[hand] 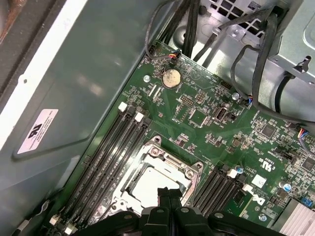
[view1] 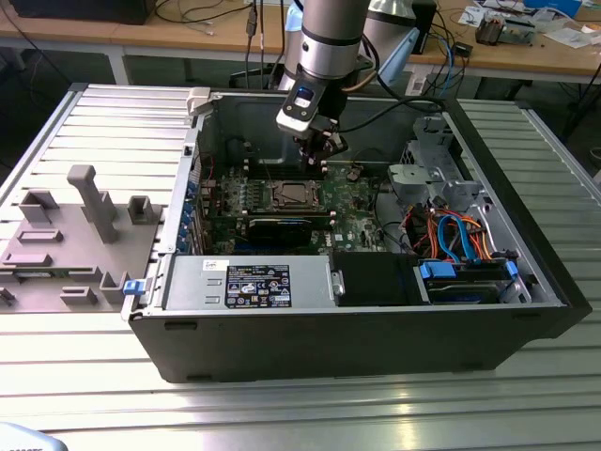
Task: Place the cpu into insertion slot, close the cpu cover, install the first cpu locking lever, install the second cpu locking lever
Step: 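Install the first cpu locking lever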
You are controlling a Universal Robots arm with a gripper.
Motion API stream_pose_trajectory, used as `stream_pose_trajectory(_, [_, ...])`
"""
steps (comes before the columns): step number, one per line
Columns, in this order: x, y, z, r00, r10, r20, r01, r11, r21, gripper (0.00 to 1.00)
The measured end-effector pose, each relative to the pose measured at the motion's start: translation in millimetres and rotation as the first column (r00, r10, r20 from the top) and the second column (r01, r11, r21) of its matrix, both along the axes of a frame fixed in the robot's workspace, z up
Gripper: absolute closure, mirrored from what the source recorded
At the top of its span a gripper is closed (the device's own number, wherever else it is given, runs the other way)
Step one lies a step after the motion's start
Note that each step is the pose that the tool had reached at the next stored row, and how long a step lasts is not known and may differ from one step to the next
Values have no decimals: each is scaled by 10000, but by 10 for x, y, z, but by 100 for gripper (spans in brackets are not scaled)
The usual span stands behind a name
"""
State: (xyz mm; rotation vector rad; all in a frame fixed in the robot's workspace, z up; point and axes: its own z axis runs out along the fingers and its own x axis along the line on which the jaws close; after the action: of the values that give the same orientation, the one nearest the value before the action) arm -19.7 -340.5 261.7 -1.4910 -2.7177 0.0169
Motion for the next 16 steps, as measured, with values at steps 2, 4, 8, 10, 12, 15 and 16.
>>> stream_pose_trajectory(2, [0,0,0,10000,40,0,-40,10000,-1,89])
stream_pose_trajectory(4, [0,0,0,10000,69,0,-69,10000,0,89])
stream_pose_trajectory(8, [0,0,0,9999,157,0,-157,9999,0,89])
stream_pose_trajectory(10, [0,0,0,9998,212,0,-212,9998,0,89])
stream_pose_trajectory(12, [0,0,0,9997,242,0,-242,9997,-1,89])
stream_pose_trajectory(15, [0,0,0,9995,306,0,-306,9995,-1,89])
stream_pose_trajectory(16, [0,0,0,9994,347,0,-347,9994,-1,89])
